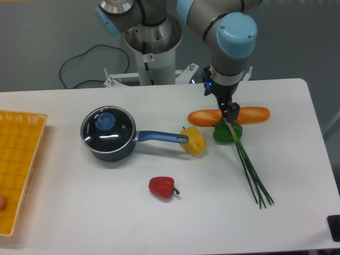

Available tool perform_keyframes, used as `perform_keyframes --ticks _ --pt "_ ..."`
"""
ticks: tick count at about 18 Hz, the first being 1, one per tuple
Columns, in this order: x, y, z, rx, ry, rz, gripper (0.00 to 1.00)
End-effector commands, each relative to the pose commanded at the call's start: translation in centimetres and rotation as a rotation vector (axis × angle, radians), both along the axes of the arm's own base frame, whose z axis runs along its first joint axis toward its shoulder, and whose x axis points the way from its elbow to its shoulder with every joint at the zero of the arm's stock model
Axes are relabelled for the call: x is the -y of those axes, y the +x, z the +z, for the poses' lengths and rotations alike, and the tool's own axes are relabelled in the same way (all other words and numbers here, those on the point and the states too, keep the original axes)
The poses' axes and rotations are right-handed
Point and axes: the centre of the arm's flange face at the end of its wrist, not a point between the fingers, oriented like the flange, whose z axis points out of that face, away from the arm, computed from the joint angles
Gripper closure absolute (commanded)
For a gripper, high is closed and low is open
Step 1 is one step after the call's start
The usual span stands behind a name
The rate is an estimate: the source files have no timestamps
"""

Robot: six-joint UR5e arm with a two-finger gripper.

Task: Open the lid
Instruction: 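Move the gripper from above the bread toward the blue saucepan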

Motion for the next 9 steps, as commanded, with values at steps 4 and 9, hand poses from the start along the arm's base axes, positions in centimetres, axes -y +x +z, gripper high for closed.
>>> perform_keyframes --ticks 4,9 --pt "-1.5 1.6 -0.2 0.008 -0.010 0.044 0.00" --pt "-4.0 3.7 -0.7 0.029 0.007 0.092 0.00"
